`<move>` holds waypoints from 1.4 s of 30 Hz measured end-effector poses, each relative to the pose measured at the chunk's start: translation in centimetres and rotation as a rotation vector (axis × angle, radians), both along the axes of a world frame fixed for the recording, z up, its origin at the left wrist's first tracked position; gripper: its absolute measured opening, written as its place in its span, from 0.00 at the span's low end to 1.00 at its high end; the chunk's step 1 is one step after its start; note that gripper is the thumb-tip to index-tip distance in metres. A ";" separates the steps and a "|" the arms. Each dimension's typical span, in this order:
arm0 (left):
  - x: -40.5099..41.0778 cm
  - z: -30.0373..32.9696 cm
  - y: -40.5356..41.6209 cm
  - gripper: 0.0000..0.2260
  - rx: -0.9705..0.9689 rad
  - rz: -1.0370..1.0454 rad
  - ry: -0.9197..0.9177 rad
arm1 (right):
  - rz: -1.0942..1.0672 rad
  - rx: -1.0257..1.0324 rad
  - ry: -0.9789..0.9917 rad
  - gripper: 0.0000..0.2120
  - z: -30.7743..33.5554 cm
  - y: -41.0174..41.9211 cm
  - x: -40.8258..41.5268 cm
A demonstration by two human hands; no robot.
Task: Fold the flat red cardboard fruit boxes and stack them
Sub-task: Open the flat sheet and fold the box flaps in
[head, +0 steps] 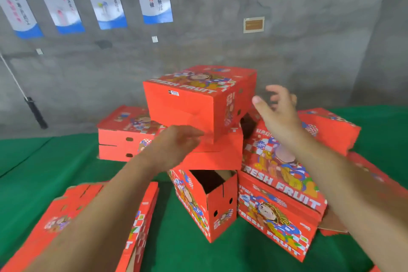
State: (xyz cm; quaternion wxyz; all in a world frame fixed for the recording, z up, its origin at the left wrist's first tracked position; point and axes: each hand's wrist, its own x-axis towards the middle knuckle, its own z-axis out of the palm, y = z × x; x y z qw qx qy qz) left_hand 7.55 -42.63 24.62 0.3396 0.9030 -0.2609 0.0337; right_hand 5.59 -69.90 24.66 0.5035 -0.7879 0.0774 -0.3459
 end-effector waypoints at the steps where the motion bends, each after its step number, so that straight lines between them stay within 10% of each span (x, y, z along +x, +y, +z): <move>1: -0.4 -0.7 -0.5 0.11 -0.038 -0.028 -0.004 | 0.004 -0.025 0.001 0.22 -1.3 0.4 0.0; 16: -9.9 -15.4 2.0 0.10 -0.657 0.113 0.459 | 0.477 0.037 0.416 0.18 -14.5 15.3 -5.7; 28: -18.6 -26.3 17.5 0.10 -0.850 0.707 0.824 | 0.782 0.377 1.062 0.13 -27.0 32.5 -11.5; 38: -12.6 -29.8 31.8 0.06 -0.713 0.894 0.751 | 0.528 0.591 1.167 0.08 -28.9 41.7 -8.6; 42: -6.5 -31.0 37.2 0.14 -0.350 0.894 0.553 | 0.333 0.696 1.154 0.07 -29.6 44.3 -7.3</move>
